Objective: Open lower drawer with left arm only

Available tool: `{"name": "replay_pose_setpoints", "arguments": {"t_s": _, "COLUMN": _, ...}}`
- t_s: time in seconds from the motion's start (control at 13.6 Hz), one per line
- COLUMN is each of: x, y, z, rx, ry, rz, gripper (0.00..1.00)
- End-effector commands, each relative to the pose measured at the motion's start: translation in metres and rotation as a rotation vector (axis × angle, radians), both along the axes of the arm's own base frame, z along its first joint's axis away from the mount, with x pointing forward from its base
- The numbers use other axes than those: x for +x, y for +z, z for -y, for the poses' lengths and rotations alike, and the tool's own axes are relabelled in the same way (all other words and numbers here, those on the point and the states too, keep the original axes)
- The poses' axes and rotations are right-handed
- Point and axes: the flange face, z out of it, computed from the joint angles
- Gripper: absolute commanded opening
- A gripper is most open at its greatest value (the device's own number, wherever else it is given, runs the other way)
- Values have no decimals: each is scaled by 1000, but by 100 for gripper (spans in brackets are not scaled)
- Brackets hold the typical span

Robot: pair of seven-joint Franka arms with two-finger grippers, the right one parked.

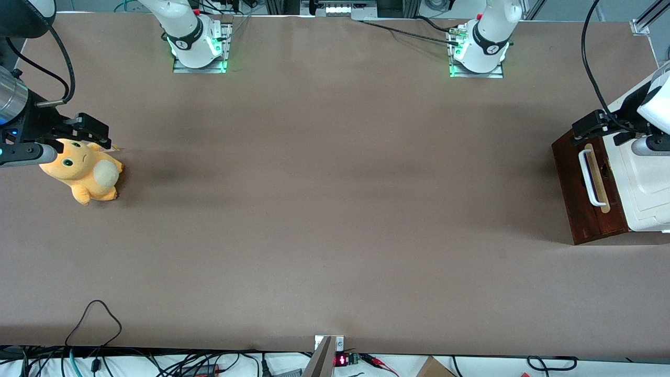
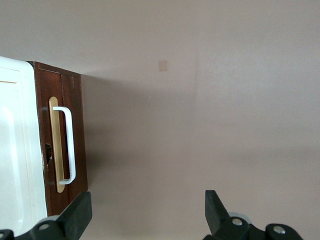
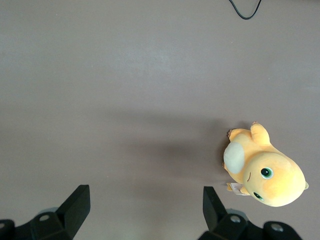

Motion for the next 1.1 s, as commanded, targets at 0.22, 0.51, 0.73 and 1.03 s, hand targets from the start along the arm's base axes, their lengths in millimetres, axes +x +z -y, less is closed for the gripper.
{"name": "replay_pose_setpoints", "arguments": {"t_s": 0.22, "x": 2, "y": 16, "z": 0, "rx": -10, "ry": -30, "rz": 3, "gripper": 100}}
{"name": "replay_pose_setpoints", "arguments": {"t_s": 0.51, "x": 1, "y": 9, "z": 1, "rx": -14, "ry": -40, "rz": -15, "gripper": 100}}
{"name": "replay_pose_setpoints", "arguments": {"t_s": 0.73, "x": 2, "y": 0, "z": 14, "rx": 121, "ry": -53, "rz": -49, "gripper": 100}}
{"name": "replay_pose_setpoints", "arguments": {"t_s": 1.03, "x": 7, "y": -49, "z": 50, "rx": 454, "ry": 11, "rz": -89, "gripper": 100}}
